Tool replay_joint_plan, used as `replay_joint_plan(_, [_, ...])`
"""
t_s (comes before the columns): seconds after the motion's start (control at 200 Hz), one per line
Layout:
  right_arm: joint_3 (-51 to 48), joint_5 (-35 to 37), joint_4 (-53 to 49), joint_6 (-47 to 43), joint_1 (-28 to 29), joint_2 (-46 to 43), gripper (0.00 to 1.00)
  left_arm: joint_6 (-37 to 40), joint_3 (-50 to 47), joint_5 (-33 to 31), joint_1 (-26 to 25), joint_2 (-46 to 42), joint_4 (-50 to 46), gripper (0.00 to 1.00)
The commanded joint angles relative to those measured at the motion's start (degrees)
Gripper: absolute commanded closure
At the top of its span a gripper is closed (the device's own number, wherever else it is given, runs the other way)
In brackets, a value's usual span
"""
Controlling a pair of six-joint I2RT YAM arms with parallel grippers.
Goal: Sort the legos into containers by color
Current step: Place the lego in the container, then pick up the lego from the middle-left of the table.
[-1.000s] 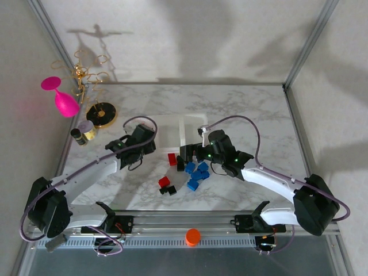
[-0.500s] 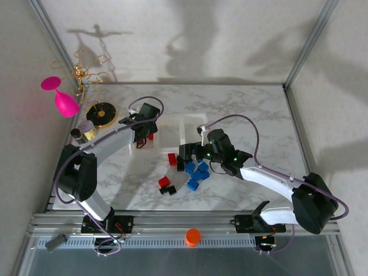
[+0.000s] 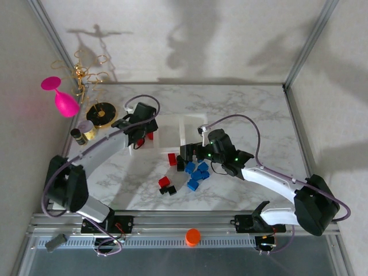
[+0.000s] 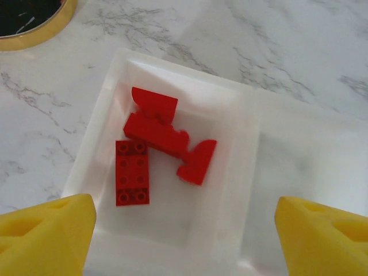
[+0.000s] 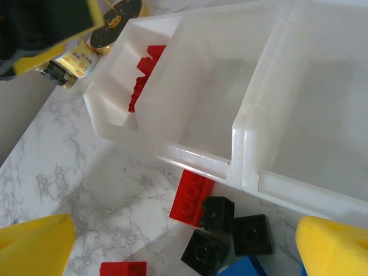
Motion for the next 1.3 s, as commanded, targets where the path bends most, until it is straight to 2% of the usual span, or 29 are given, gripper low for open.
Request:
replay_joint_plan(0.0, [-1.4, -0.2, -2.2, -0.7, -0.1, -1.6, 0.01, -3.0, -4.1, 0.3, -3.2, -5.3, -4.0, 0.19])
replay_joint_plan(0.3, [-6.5, -4.1, -2.9, 1.7, 0.1, -2.3, 0.01, -14.9, -14.1, 2.8, -17.3, -13.5, -7.4, 0.17])
replay_joint_plan(0.441, [-9.2, -4.8, -1.9, 3.1, 0.1, -2.2, 0.01, -19.6, -17.1, 2.9, -23.5, -13.7, -8.2, 0.14])
replay_joint_plan(0.591, [-11.0, -4.7, -0.3, 5.5, 0.2, -2.1, 0.01, -22.8, -18.7, 2.9, -27.4, -11.9, -7.8, 0.12])
replay_joint_plan(0.836, [-11.6, -3.1, 0.5, 5.8, 0.1, -2.3, 0.01, -24.5, -21.7, 6.6, -29.5, -6.1, -1.4, 0.13])
replay_joint_plan(1.297, [-12.1, -2.2, 0.9, 5.3, 0.1, -2.4, 0.01, -25.3, -20.8, 5.8, -30.4, 4.1, 3.7, 0.25])
